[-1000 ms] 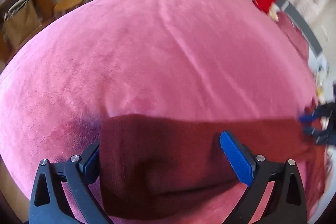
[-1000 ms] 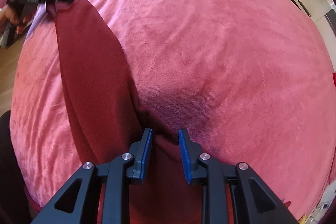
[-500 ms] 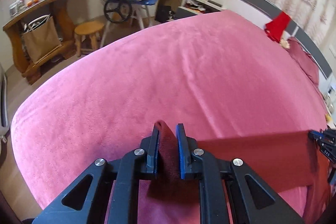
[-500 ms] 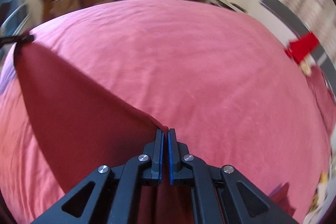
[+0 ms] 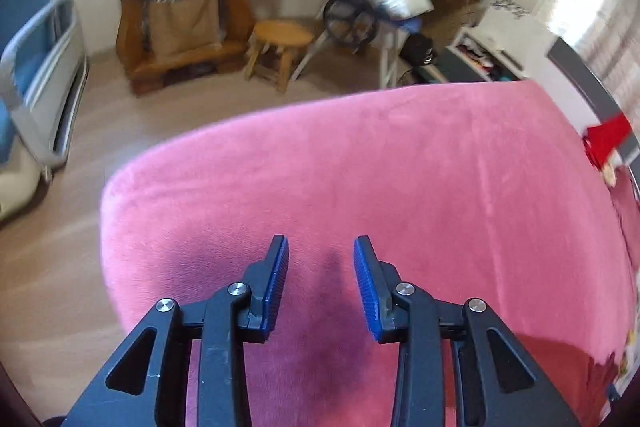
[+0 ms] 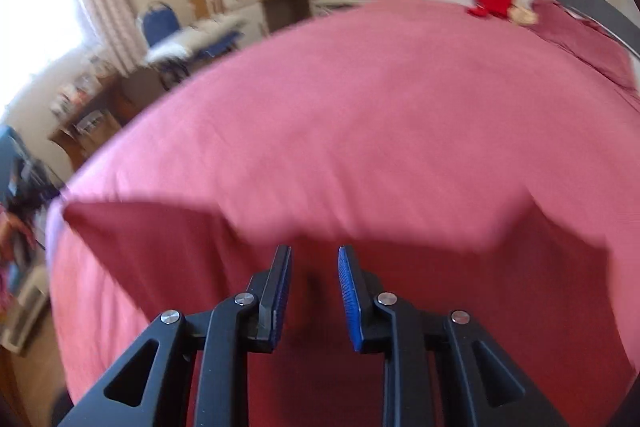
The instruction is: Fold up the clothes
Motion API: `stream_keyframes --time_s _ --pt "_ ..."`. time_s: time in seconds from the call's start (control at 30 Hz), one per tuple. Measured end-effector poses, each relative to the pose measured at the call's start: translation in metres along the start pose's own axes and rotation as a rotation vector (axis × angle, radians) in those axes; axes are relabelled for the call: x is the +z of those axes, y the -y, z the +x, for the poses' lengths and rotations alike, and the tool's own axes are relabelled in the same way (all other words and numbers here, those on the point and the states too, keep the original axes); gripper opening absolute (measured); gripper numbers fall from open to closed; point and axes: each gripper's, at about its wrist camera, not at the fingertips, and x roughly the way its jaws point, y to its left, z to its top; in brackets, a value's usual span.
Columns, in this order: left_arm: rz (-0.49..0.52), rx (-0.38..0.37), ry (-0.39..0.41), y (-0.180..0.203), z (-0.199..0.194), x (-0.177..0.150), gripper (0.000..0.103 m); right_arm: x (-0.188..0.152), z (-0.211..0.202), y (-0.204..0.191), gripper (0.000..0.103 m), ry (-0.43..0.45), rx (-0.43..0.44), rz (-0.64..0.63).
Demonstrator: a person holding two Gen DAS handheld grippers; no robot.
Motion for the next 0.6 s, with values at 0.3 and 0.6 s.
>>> stream_keyframes --time_s 0.3,0.6 --pt "0.507 -0.408 -0.071 0.223 -0.074 -0.137 0.049 -0.070 -0.034 0.057 0.024 -0.055 -0.014 0.151" --pt "0.686 -0.601 -0.124 0.421 -0.120 -0.299 0.057 -0.162 -0.148 0.153 0.024 0.040 -0.126 0.414"
